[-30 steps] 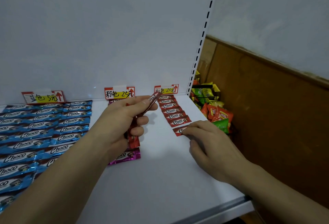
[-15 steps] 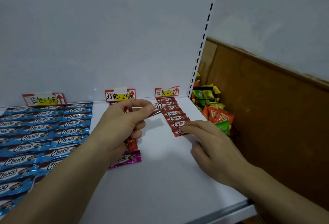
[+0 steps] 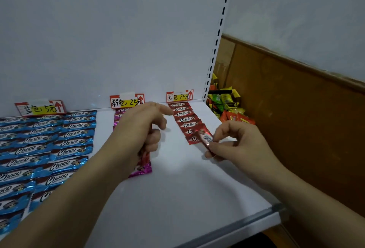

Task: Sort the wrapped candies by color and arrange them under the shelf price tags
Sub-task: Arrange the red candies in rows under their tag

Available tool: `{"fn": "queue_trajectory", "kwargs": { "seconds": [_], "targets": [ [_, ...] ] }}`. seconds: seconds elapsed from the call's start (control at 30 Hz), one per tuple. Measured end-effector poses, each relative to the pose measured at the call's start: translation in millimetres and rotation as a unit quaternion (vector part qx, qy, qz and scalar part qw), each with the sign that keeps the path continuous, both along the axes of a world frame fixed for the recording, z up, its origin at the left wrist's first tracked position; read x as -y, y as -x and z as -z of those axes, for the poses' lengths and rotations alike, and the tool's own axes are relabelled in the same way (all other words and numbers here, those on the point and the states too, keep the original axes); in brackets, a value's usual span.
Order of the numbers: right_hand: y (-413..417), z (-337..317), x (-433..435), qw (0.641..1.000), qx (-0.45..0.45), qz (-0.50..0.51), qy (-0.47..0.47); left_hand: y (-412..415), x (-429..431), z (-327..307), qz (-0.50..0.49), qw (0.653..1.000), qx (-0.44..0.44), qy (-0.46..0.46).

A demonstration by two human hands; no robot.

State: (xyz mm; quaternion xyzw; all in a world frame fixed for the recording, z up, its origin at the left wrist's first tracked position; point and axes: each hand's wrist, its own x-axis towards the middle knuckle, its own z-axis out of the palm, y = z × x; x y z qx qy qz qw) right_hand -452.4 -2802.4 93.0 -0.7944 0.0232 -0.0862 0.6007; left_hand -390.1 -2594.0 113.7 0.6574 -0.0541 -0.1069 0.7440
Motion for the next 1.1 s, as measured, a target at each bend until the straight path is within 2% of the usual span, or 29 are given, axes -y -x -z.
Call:
{"fn": "queue_trajectory", "kwargs": {
  "seconds": [0.07, 0.13, 0.2, 0.3, 0.37, 0.43, 0.5, 0.57, 0.8, 0.97, 1.03, 1.1],
  "targets": [
    [6, 2, 9, 0.992, -0.005, 0.046, 0.12, 0, -2, -2, 0.039, 0.997, -0.032, 0.063],
    [11, 7, 14, 0.954, 0.022, 0.077, 0.289, 2, -4, -1, 0.062, 0.995, -0.029, 0.071],
    [17, 10, 13, 0.929, 0.011, 0.073, 0.362, 3, -3, 1, 0.062, 0.994, -0.042, 0.08],
    [22, 14, 6, 0.923, 0.004, 0.024, 0.385, 0, -4, 2, 0.037, 0.986, -0.086, 0.14],
    [23, 15, 9, 0.924, 0.068, -0.017, 0.375, -1, -4, 1, 0.013, 0.978, -0.113, 0.177],
    [23, 12, 19, 0.907, 0.125, -0.086, 0.393, -1, -4, 0, -0.005, 0.974, -0.119, 0.194],
    [22, 12, 30, 0.883, 0.125, -0.175, 0.417, 0, -3, 0, -0.01, 0.974, -0.113, 0.195],
    [22, 13, 37, 0.875, 0.121, -0.207, 0.42, 2, -2, 1, -0.012, 0.975, -0.112, 0.189],
    [20, 15, 38, 0.833, 0.149, -0.258, 0.465, 3, -2, -2, -0.012, 0.982, -0.121, 0.147],
    [20, 9, 35, 0.77, 0.168, -0.232, 0.57, 2, -3, -1, -0.008, 0.985, -0.123, 0.117],
    [23, 12, 34, 0.772, 0.161, -0.19, 0.585, 1, -5, 0, -0.01, 0.987, -0.119, 0.106],
    [24, 17, 33, 0.789, 0.137, -0.144, 0.582, 0, -6, 2, -0.013, 0.989, -0.109, 0.096]
  ]
}}
